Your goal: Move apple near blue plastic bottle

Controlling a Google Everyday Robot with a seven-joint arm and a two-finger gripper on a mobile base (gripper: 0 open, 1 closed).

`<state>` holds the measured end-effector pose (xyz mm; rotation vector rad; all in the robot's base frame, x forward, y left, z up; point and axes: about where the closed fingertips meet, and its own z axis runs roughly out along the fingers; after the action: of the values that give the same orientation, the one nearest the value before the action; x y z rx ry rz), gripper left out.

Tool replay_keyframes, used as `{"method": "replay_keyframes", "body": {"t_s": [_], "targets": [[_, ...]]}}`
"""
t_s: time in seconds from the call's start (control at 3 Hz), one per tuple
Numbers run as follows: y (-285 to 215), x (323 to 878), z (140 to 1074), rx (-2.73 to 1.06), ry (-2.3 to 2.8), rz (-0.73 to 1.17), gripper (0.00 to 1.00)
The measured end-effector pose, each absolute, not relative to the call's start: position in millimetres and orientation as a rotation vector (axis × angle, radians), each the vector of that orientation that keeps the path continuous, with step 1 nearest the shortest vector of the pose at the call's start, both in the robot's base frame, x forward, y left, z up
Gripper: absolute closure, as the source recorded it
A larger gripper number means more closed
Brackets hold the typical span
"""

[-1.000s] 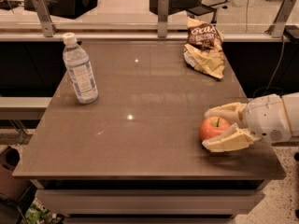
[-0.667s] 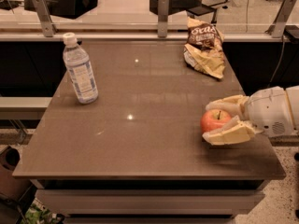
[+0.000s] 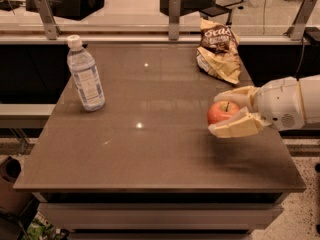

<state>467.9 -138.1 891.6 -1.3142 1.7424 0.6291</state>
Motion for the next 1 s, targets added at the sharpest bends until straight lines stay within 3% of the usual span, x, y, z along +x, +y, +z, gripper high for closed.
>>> {"method": "replay_keyframes", "body": {"t_s": [1.0], "targets": [[-90,512,908,-1.283,1.664,0.600,1.00]]}}
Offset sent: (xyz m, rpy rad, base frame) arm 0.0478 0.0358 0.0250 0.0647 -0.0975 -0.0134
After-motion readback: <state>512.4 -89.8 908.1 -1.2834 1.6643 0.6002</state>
